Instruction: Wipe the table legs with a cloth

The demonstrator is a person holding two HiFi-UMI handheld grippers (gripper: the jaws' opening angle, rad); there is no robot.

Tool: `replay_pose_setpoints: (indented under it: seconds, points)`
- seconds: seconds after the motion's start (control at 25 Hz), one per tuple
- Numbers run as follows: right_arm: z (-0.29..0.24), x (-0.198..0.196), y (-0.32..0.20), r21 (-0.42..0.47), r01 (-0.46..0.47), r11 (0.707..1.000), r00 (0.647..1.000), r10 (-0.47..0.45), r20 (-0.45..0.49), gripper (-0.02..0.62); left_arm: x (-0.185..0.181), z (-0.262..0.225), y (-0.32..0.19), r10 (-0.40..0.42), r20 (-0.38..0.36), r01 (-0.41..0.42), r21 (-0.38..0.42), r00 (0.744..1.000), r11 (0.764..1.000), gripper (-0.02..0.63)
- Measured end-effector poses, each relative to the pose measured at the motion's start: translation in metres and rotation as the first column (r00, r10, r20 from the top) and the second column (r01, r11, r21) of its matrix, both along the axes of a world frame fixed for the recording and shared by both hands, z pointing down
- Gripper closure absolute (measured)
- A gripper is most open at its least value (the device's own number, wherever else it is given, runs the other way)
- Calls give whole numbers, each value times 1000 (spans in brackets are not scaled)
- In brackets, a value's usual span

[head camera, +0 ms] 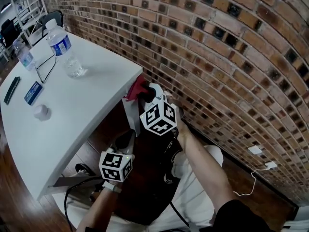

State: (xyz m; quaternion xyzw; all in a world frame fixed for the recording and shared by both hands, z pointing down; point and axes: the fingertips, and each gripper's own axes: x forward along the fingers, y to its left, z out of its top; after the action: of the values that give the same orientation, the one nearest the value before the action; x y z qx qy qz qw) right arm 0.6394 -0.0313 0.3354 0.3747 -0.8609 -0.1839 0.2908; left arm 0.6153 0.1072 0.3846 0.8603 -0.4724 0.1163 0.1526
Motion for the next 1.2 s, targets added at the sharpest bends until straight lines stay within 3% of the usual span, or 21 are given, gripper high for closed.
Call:
replay_pose_setpoints:
  seconds: [0.4, 0.8, 1.2]
  points:
    - [24, 2, -17, 107, 101, 989, 987, -86, -132, 541, 4, 22, -8, 15, 22, -14, -34, 1000, 999, 606]
    - [59, -12, -44, 140, 220, 965, 968, -198, -153, 545, -4, 62, -24, 4, 55, 1, -94, 998, 996, 606]
    - [146, -20, -38, 0, 296, 955, 945, -293, -145, 546, -10, 106, -33, -5, 88, 20, -166, 996, 986, 606]
